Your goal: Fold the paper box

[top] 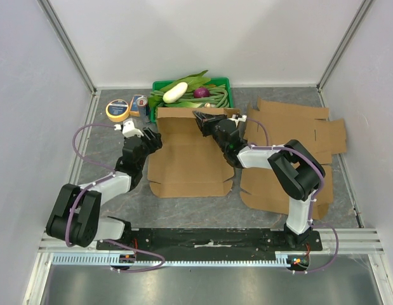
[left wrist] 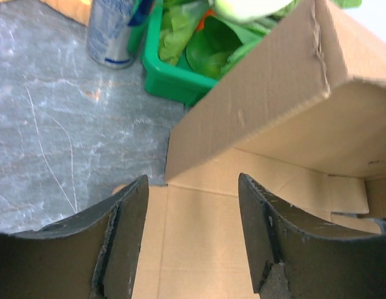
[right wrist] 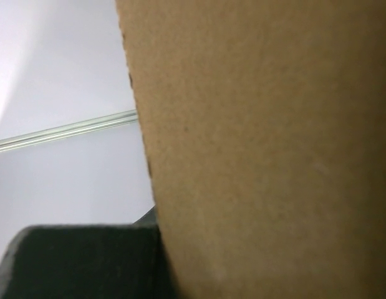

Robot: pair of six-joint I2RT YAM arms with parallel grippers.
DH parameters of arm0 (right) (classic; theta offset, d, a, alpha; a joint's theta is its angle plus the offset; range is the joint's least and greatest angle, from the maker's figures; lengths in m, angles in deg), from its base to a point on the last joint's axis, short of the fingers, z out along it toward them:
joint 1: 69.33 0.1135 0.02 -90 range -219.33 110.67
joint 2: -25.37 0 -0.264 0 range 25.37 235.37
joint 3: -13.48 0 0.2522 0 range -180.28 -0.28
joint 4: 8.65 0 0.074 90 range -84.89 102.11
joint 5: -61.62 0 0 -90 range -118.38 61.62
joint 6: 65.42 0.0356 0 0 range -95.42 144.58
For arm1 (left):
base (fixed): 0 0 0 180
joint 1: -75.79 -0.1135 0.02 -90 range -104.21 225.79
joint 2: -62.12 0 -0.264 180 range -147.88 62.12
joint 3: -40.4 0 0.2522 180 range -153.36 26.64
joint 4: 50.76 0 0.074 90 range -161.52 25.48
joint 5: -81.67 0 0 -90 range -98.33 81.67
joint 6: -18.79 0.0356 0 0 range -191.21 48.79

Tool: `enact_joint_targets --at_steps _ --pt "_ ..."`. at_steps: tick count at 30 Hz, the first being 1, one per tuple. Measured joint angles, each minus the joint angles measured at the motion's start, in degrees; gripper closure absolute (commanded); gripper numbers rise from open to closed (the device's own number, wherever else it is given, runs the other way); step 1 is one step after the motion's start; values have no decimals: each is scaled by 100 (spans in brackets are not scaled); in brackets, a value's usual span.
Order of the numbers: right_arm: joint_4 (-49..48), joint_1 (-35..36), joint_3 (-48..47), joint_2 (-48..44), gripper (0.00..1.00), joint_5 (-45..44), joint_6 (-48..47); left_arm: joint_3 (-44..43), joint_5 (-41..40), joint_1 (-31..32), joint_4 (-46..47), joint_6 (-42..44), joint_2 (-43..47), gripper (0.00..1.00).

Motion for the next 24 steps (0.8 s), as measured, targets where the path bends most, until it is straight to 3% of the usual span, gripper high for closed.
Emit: enact_joint_targets --at_steps 4,10,14,19,22,24 --pt "-4 -9 0 0 100 39 0 -39 210 -160 400 164 -199 22" --pt "-2 -9 0 0 100 76 2 -289 599 -149 894 289 -927 26" --pt "11 -9 -13 0 100 81 2 -723 382 -31 822 310 -1353 48" --pt "61 -26 -63 0 100 15 24 -1401 -243 166 634 339 -1794 58" --pt "133 -31 -85 0 100 -20 48 -1484 -603 273 608 404 -1937 75" --pt "221 -11 -111 0 100 -92 61 -1615 -946 396 494 549 -2109 98"
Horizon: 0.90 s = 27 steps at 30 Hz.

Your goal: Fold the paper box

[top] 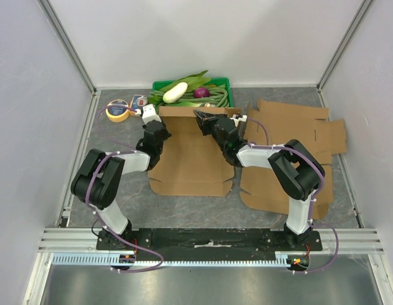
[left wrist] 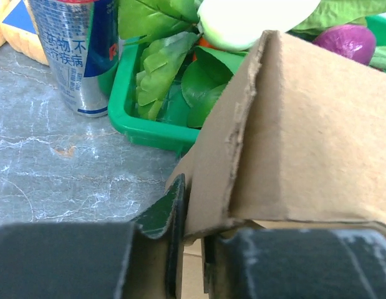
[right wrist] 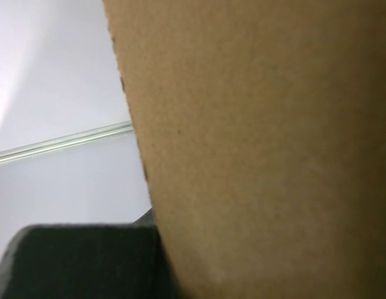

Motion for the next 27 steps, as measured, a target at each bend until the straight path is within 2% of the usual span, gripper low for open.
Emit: enact_joint_targets --at_steps 8,9,10,13,18,23,26,27 --pt "219 85 -138 2 100 -146 61 -431 -1200 393 -686 181 -151 97" --pt "219 107 -136 2 100 -149 66 -428 -1252 404 -754 133 -122 86" --pt "219 127 -136 2 100 -149 72 -402 -1287 409 -861 87 -46 53" --pt "210 199 -136 2 100 -142 63 -138 -1235 361 -1075 -66 264 29" --pt "127 393 -131 2 99 -129 26 730 -601 203 -1851 -407 1530 25" --pt "96 662 -107 2 96 -175 0 1620 52 221 -2723 -767 4081 28" --pt "87 824 -107 2 86 -247 -9 1810 214 195 -3432 -903 5565 22" --pt "87 876 -107 4 74 -260 -33 1810 221 186 -3681 -942 6059 21"
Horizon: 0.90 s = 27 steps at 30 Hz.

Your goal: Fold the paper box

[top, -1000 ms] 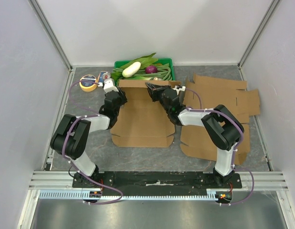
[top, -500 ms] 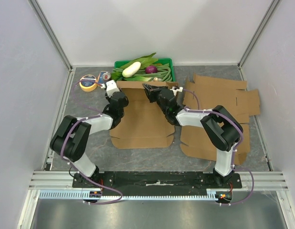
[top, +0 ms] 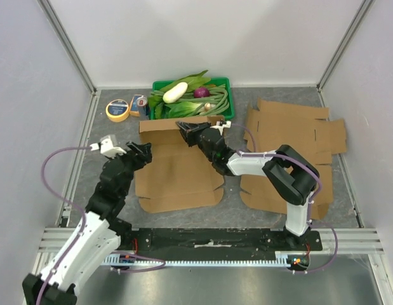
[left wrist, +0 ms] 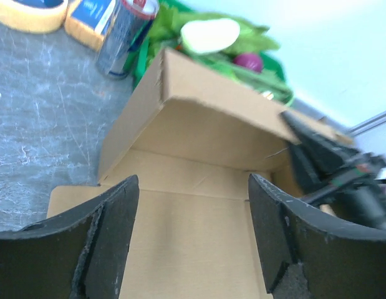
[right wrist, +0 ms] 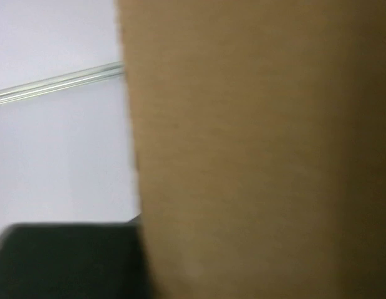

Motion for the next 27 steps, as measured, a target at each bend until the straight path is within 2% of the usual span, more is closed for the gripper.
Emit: enact_joint_targets --at_steps 2,3,5,6,7,10,13,15,19,21,24,26,27 --pt "0 87 0 15 61 0 -68 -17 -7 -26 -446 -79 726 17" --pt "2 118 0 20 46 13 -120 -83 -7 -39 -647 -103 979 16" --pt "-35 166 26 20 28 66 -334 -369 17 -66 -1038 -129 1069 17" --pt "-59 173 72 -7 10 116 -446 -518 57 -70 -1163 -129 999 17" --pt "-52 168 175 -76 6 232 -728 -748 157 -72 -1309 -127 837 20" --pt "400 63 597 -592 4 658 -1602 -1381 621 -72 -1471 -107 247 28" --pt "1036 -216 1106 -1532 4 1246 -2848 -1930 1292 -72 -1445 -39 -398 30" --pt "1696 -522 1473 -2426 3 1460 -3950 -2170 1613 -72 -1449 39 -780 22" --pt "2728 -1403 1696 -3788 3 1843 -5838 -2715 1882 -153 -1591 310 -1631 20" --pt "3069 -1915 1550 -3991 4 2035 -6474 -3206 2068 -332 -1635 391 -2232 28" --pt "3604 -2430 1097 -3757 7 2223 -7309 -3891 2546 -520 -1576 426 -3010 33" --pt "3858 -2555 691 -3373 14 2385 -7794 -4347 2955 -518 -1519 466 -3508 34" --pt "3908 -2588 514 -3176 18 2463 -7984 -4559 3029 -446 -1497 538 -3764 40"
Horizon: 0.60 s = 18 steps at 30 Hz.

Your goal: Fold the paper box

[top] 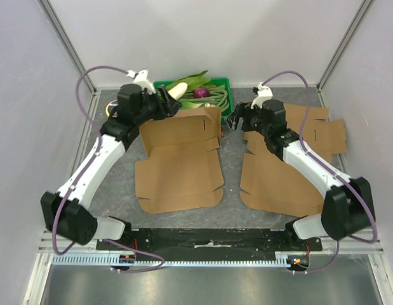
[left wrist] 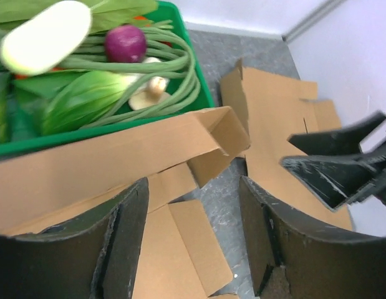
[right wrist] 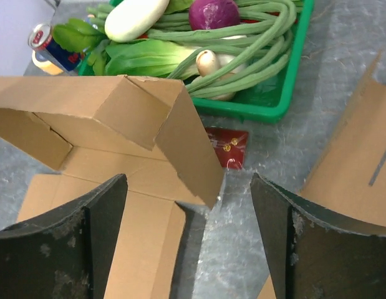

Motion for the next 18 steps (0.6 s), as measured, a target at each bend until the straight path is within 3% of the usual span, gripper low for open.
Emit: enact_joint_targets --at_steps 2,4,10,18 --pt "66 -52 -350 446 29 269 -348 -474 -2 278 -94 284 -483 44" --pt "94 -72 -501 717 33 492 -535 -807 -90 527 -140 614 -857 48" --pt "319 142 -782 787 23 643 -321 -1121 -619 669 -426 1346 -1488 53" --pt "278 570 -1934 1364 23 638 459 -767 -1108 627 -479 1447 -1569 53"
